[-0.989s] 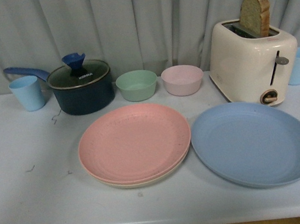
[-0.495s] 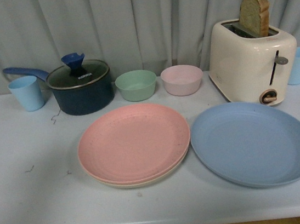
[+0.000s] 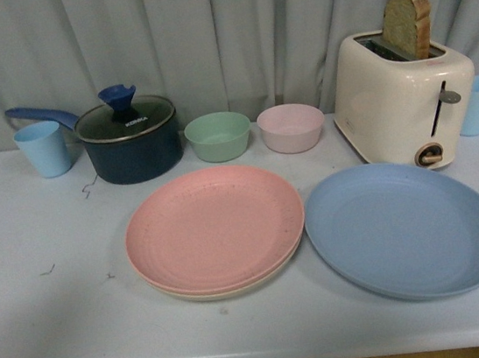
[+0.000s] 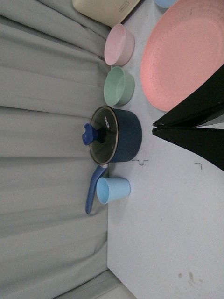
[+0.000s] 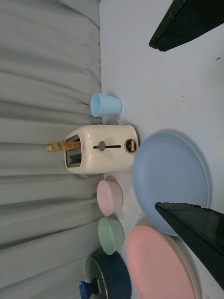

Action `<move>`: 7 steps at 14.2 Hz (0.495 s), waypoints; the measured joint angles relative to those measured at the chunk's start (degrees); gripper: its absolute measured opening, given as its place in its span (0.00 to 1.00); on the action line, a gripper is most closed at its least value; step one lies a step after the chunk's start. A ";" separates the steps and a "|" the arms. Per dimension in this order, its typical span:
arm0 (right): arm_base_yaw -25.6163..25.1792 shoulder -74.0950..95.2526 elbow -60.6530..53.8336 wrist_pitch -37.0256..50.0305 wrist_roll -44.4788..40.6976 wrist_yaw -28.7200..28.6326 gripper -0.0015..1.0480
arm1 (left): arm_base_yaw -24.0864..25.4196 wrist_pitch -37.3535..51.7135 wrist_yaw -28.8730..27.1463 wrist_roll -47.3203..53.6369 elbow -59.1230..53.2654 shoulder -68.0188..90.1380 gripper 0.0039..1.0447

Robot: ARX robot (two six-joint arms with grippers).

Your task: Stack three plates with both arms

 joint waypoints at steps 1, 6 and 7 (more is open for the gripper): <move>0.00 0.00 0.00 0.00 0.00 0.00 0.94 | 0.00 -0.42 -0.02 0.00 -1.07 -2.01 0.01; 0.00 0.00 0.00 0.00 0.00 0.00 0.94 | 0.00 -6.27 0.00 0.00 -6.14 -12.98 0.01; 0.00 0.00 0.00 0.00 -0.02 0.00 0.94 | 0.00 -7.30 0.00 0.00 -6.58 -14.47 0.01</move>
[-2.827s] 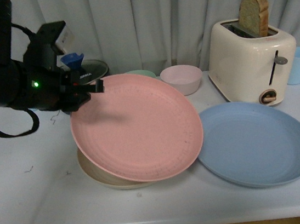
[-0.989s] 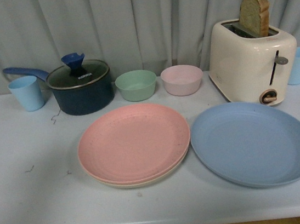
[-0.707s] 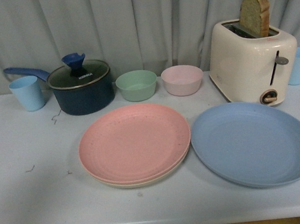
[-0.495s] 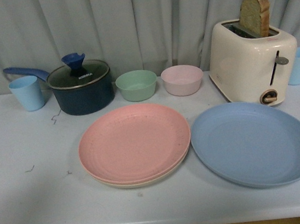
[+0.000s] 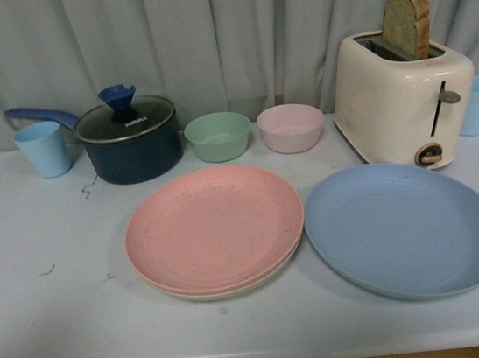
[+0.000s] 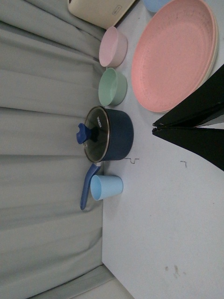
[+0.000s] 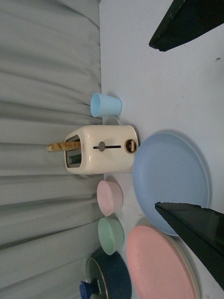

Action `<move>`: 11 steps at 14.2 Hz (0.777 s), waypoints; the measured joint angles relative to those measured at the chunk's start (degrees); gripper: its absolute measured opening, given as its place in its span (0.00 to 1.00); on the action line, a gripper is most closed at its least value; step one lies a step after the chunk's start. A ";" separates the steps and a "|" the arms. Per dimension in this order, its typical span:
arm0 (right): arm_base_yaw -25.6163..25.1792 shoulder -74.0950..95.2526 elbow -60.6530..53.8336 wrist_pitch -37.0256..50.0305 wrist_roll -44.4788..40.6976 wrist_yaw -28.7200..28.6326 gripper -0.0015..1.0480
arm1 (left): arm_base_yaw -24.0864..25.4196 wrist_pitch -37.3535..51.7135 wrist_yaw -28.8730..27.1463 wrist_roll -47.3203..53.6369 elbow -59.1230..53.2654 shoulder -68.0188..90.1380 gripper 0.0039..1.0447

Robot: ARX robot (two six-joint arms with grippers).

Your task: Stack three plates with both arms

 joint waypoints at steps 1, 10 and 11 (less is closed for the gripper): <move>0.00 0.00 0.00 0.00 0.00 0.00 0.94 | 0.00 -1.66 0.00 0.00 -0.63 -2.21 0.01; 0.00 0.00 0.00 0.00 0.02 0.00 0.94 | 0.00 -12.50 0.00 0.00 -2.86 -16.33 0.01; 0.00 0.00 0.00 0.00 0.02 0.00 0.94 | 0.00 -13.55 0.00 0.02 -2.86 -17.49 0.01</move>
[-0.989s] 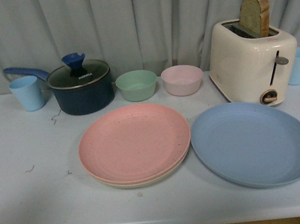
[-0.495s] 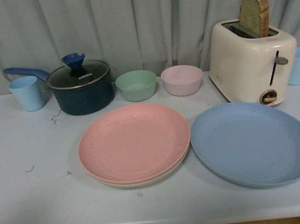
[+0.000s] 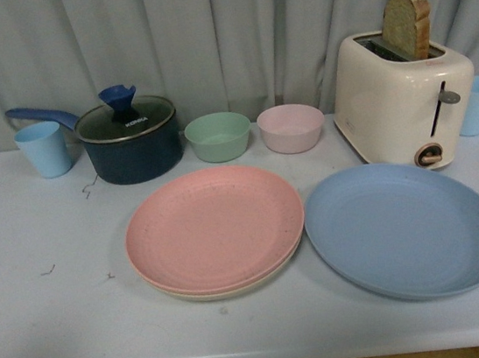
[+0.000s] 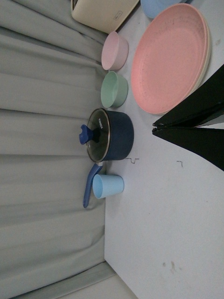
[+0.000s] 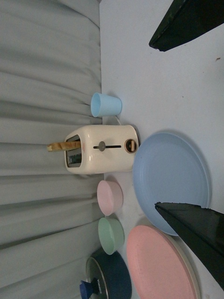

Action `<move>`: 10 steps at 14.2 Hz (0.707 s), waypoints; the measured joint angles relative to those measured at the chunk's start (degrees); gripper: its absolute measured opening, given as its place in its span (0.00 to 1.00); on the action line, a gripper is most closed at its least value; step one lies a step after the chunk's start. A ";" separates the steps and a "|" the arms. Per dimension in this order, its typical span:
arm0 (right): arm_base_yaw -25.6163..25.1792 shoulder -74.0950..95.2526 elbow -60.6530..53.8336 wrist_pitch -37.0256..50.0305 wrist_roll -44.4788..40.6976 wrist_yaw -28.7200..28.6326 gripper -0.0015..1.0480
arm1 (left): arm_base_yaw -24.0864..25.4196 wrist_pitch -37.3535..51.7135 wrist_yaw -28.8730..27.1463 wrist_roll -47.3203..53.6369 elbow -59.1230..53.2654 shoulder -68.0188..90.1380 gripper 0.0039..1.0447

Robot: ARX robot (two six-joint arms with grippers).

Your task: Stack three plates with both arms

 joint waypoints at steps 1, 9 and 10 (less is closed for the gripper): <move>0.00 0.00 0.00 0.00 -0.02 0.00 0.94 | 0.00 -1.20 0.00 0.00 0.00 -1.16 0.01; 0.00 0.00 0.00 0.00 -0.02 0.00 0.94 | 0.00 -15.17 0.02 0.02 0.04 -14.10 0.01; 0.00 0.00 0.00 0.02 -0.02 -0.02 0.94 | 0.00 -14.95 0.04 0.00 0.04 -14.10 0.03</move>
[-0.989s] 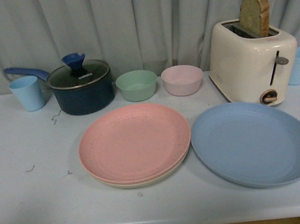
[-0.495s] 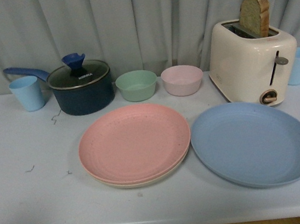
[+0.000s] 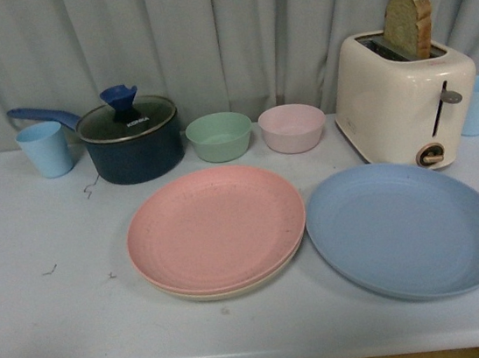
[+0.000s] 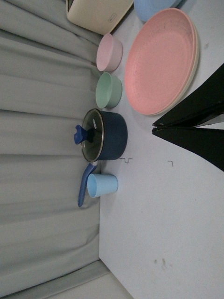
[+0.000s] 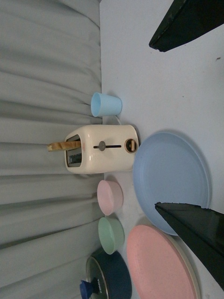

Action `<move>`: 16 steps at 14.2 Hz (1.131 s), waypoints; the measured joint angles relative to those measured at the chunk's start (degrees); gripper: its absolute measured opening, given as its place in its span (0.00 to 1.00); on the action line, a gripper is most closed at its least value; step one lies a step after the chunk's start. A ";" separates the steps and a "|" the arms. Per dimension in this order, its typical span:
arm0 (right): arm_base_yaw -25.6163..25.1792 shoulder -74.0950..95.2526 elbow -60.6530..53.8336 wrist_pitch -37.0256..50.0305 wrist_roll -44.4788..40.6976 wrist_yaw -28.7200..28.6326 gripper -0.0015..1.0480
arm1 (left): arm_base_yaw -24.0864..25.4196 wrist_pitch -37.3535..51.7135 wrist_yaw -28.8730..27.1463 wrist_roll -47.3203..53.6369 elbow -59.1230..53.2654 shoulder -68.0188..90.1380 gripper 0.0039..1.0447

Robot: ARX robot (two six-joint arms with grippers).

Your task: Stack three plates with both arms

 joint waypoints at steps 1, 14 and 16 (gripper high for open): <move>0.00 0.00 0.00 0.00 0.00 0.00 0.94 | 0.00 0.07 -0.04 0.00 0.00 0.00 0.15; -6.23 105.46 32.17 48.33 11.58 1.75 0.94 | 0.00 0.07 -0.04 0.07 0.00 0.00 0.94; -2.75 110.77 37.20 43.60 11.65 5.88 0.94 | 0.00 0.07 -0.07 0.07 0.00 0.00 0.94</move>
